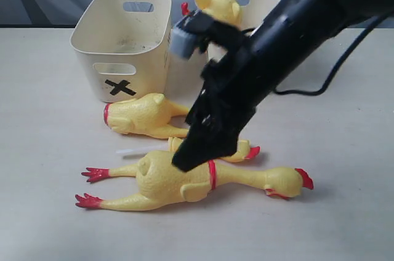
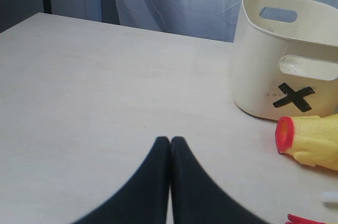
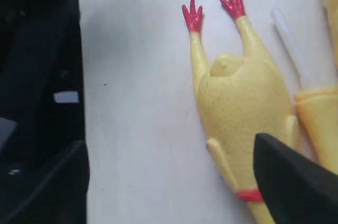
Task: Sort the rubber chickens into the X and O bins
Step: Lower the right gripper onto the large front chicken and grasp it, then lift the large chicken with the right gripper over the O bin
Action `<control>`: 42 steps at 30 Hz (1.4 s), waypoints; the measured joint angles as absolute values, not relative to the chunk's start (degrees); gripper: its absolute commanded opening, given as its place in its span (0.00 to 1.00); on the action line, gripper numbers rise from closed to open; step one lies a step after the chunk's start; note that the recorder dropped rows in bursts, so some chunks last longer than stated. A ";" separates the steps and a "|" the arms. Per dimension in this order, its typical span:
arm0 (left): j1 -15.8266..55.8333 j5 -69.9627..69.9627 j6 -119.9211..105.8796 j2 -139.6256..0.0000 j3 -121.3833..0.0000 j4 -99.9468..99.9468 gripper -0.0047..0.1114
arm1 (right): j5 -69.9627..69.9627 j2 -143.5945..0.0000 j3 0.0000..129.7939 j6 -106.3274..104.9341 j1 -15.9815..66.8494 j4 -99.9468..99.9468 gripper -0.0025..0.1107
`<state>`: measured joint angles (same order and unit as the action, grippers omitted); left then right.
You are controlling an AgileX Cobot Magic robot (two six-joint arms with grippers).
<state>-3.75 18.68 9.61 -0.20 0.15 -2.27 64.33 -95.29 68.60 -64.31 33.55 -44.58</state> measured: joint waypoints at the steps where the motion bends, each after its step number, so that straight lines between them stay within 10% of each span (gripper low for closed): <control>1: -3.75 18.68 9.61 -0.20 0.15 -2.27 0.04 | 61.72 -96.47 68.60 -64.58 35.61 -43.00 0.74; 14: -3.75 18.68 9.61 -0.20 0.15 -2.27 0.04 | 36.36 -110.51 68.80 -57.05 51.19 -11.78 0.73; 17: -3.75 18.68 9.61 -0.20 0.15 -2.27 0.04 | 33.91 -112.83 69.26 -56.50 50.95 -10.70 0.50; 20: -3.75 18.68 9.61 -0.20 0.15 -2.27 0.04 | 33.45 -113.83 69.77 -56.38 50.95 -10.25 0.02; 42: -3.75 18.68 9.61 -0.20 0.15 -2.27 0.04 | 56.78 -92.74 87.46 -52.60 57.81 -12.93 0.01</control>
